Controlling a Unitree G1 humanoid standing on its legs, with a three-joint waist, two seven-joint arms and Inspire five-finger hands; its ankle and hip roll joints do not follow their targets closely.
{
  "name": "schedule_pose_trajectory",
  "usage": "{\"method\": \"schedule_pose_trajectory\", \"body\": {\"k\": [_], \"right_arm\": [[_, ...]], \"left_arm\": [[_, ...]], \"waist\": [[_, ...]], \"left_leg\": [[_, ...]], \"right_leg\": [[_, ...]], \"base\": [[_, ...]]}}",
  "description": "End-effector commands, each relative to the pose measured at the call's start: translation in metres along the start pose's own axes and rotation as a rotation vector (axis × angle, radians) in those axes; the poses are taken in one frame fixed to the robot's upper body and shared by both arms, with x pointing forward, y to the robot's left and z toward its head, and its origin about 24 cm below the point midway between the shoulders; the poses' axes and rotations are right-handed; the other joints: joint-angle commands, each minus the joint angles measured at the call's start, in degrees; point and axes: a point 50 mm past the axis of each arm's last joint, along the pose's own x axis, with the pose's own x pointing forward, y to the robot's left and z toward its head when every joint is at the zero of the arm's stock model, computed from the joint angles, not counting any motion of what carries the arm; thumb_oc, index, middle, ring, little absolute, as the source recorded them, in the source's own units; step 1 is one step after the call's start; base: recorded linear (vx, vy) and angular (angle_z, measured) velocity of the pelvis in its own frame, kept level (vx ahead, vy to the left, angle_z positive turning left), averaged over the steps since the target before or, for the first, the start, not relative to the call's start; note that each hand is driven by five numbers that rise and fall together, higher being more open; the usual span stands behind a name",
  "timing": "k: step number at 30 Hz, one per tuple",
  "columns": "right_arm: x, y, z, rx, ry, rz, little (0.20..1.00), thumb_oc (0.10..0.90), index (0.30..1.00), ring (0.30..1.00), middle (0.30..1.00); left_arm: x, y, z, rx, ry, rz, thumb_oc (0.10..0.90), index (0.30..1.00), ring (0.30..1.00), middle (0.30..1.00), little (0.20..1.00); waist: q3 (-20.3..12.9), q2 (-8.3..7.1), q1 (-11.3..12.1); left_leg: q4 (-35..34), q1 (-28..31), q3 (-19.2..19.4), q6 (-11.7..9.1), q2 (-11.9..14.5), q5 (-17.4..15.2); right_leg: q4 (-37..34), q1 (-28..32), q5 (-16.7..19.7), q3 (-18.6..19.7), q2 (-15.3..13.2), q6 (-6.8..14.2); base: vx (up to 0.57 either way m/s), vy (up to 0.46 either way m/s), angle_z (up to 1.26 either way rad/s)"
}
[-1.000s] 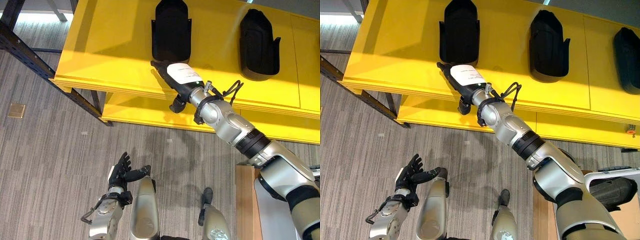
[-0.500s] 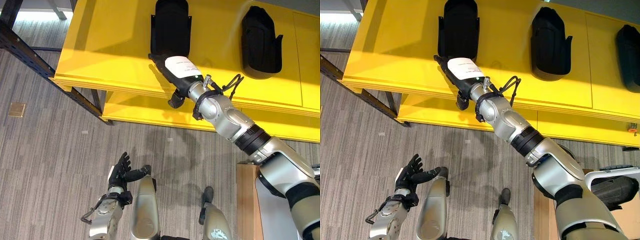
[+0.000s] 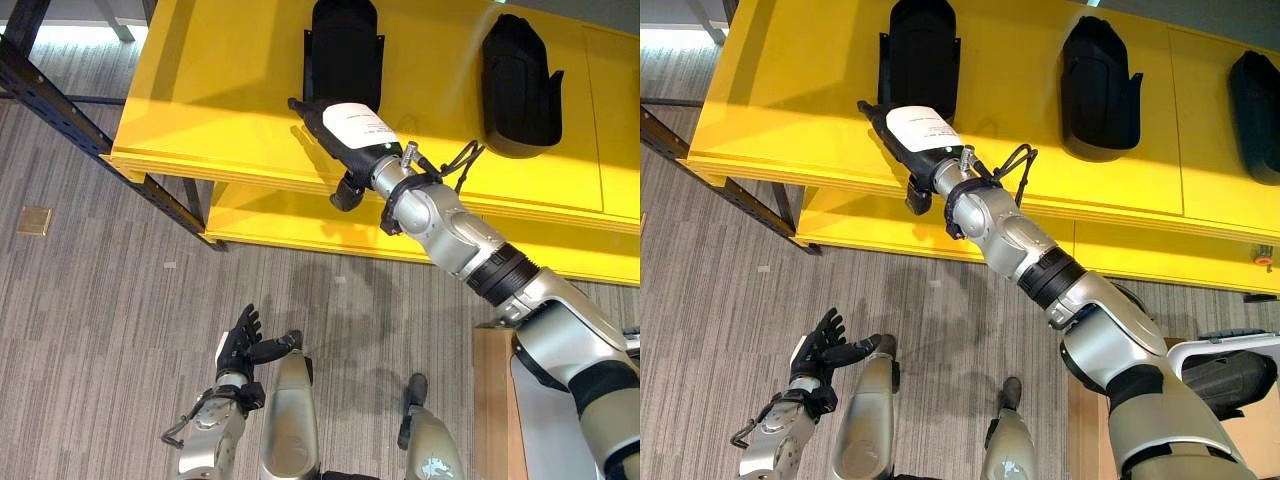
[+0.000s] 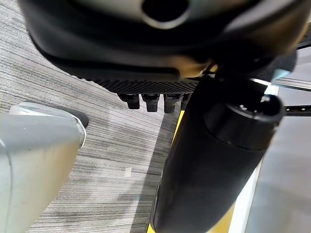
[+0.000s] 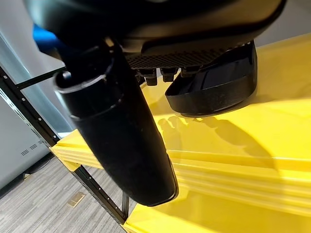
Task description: Move parts from the plastic box to the shelf.
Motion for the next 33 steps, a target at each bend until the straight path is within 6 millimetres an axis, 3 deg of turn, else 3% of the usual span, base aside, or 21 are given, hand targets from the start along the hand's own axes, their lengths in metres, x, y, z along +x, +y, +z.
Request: {"method": "schedule_pose_trajectory", "body": {"k": [1,12,18,21,24,33], "right_arm": [[0.018,-0.074,0.043,-0.075,-0.164,-0.234,1.0,0.9,1.0,1.0,1.0],[0.017,-0.075,0.044,-0.075,-0.17,-0.237,1.0,0.9,1.0,1.0,1.0],[0.009,-0.082,0.059,-0.065,-0.257,-0.279,1.0,0.9,1.0,1.0,1.0],[-0.005,-0.088,0.074,-0.028,-0.351,-0.32,1.0,0.9,1.0,1.0,1.0],[-0.035,-0.096,0.092,0.036,-0.499,-0.389,1.0,0.9,1.0,1.0,1.0],[-0.073,-0.077,0.086,0.171,-0.571,-0.381,1.0,0.9,1.0,1.0,1.0]], "left_arm": [[-0.009,-0.007,0.02,-0.062,-0.137,-0.016,0.9,1.0,1.0,1.0,1.0],[-0.009,-0.007,0.02,-0.063,-0.133,-0.015,0.9,1.0,1.0,1.0,1.0],[-0.008,-0.007,0.021,-0.058,-0.139,-0.014,0.9,1.0,1.0,1.0,1.0],[-0.007,-0.007,0.023,-0.06,-0.145,-0.008,0.9,1.0,1.0,1.0,1.0],[-0.005,-0.009,0.026,-0.053,-0.153,-0.001,0.9,1.0,1.0,1.0,1.0],[-0.004,-0.016,0.023,-0.05,-0.137,-0.011,0.9,1.0,1.0,1.0,1.0]], "waist": [[-0.9,4.11,-0.8],[-0.9,4.13,-0.9],[-0.9,4.0,-1.4],[-0.9,3.89,-1.9],[-0.9,3.62,-2.7],[-0.9,3.7,-4.2]], "left_leg": [[-7.4,5.7,-2.0,-1.9,2.8,10.4],[-7.2,5.5,-2.1,-2.0,2.8,10.5],[-7.2,5.8,-2.0,-2.0,3.0,10.3],[-7.5,6.4,-1.7,-2.0,3.0,10.4],[-8.2,7.8,-1.5,-1.9,3.0,10.5],[-11.9,13.0,-0.9,-1.3,3.0,11.3]], "right_leg": [[2.2,0.7,6.6,1.5,-0.1,-0.7],[2.2,0.6,6.7,1.6,-0.1,-0.8],[2.4,0.6,6.6,1.6,0.0,-0.7],[2.5,0.7,6.5,1.7,0.1,-0.8],[2.9,1.3,6.3,1.6,0.0,-0.6],[2.4,4.7,5.7,1.3,-0.4,-0.3]], "base": [[0.0,0.0,0.0],[0.0,0.0,0.0],[0.0,0.0,0.0],[0.0,0.0,0.0],[0.0,-0.013,0.0],[-0.01,-0.038,0.0]]}}
